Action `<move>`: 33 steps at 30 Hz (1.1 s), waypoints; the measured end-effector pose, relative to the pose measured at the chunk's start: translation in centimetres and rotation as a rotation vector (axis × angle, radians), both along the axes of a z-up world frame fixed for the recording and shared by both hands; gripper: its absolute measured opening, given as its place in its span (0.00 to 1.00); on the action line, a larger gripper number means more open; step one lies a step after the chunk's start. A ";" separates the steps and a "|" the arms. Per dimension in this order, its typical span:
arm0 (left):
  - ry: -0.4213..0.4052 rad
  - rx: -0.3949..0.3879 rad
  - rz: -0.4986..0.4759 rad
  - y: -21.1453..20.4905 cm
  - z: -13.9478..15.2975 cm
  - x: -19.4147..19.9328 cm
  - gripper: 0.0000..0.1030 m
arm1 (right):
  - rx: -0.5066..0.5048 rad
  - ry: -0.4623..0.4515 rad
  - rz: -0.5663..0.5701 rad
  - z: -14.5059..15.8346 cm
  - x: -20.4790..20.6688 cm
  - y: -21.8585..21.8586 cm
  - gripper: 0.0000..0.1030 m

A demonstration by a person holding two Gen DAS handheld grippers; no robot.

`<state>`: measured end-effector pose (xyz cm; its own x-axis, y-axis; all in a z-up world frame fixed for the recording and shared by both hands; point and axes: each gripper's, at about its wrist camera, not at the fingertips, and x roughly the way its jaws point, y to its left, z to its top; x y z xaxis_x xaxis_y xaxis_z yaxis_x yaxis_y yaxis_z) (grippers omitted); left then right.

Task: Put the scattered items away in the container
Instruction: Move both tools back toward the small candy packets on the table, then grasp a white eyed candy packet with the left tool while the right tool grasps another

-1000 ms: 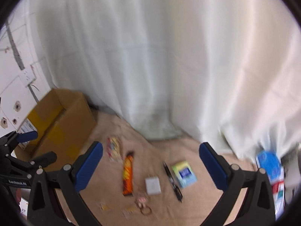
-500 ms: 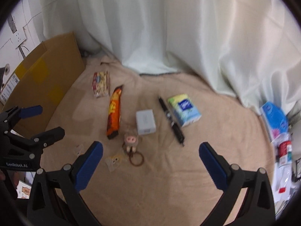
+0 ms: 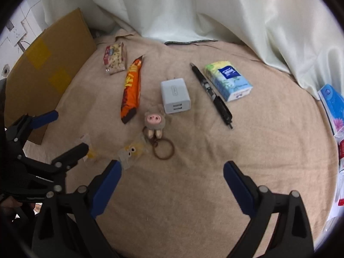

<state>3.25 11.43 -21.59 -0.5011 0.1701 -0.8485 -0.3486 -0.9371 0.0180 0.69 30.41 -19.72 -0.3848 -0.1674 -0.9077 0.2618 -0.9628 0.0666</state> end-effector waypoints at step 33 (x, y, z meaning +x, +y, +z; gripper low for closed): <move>-0.060 0.045 -0.077 0.2 -2.5 1.0 0.29 | -0.041 -0.105 0.057 -3.0 -1.7 -2.3 0.94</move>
<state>4.27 11.60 -24.09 -0.4339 0.2445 -0.8671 -0.4189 -0.9069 -0.0461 -1.04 28.10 -22.67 -0.2771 -0.2244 -0.9343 0.3057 -0.9424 0.1357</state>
